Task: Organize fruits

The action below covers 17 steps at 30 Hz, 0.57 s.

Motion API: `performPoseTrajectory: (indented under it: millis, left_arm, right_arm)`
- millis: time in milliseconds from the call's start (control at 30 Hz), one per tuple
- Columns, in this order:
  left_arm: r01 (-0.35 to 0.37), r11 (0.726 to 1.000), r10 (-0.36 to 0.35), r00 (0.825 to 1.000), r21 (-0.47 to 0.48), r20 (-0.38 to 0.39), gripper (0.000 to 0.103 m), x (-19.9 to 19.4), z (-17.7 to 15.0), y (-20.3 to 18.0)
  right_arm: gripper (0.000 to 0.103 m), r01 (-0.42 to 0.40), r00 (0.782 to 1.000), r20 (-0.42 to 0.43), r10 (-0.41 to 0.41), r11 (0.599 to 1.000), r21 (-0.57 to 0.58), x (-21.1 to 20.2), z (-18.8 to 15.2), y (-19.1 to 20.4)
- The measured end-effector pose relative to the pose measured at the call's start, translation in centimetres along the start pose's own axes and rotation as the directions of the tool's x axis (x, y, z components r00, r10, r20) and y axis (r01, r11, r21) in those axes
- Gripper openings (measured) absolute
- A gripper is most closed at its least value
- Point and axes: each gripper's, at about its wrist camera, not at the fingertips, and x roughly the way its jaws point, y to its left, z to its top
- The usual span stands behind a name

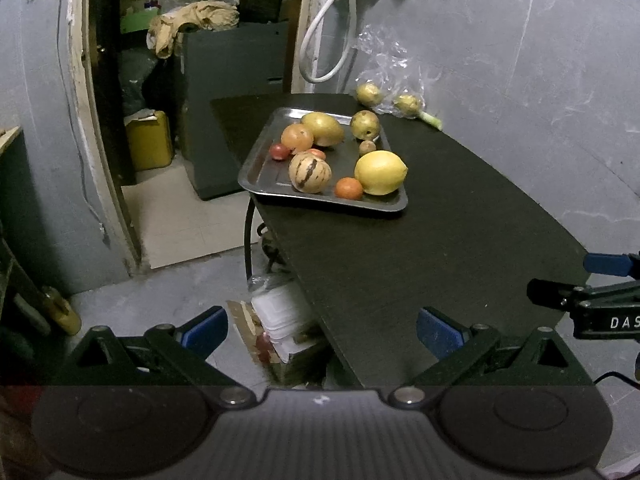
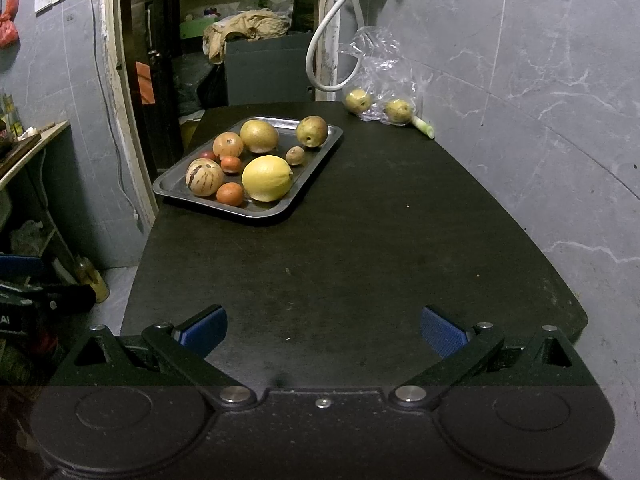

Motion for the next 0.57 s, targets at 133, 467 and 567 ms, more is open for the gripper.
performPoseTrajectory:
  millis: [133,467,567]
  left_arm:
    - [-0.003,1.0,0.003,1.0,-0.013,0.002,0.102,0.02,0.38,0.18]
    - [0.016,0.999,-0.016,1.0,-0.042,0.0,0.102,0.25,0.68,0.64]
    - [0.015,0.999,-0.015,1.0,-0.041,-0.001,0.102,0.31,0.7,0.64]
  right_arm:
    - [0.102,0.0,1.0,-0.002,0.0,1.0,0.002,0.18,-0.01,-0.14]
    - [0.102,-0.007,1.0,-0.009,0.007,1.0,0.001,0.5,0.18,-0.22]
    - [0.102,-0.01,1.0,-0.012,0.01,1.0,-0.001,0.56,0.29,-0.22]
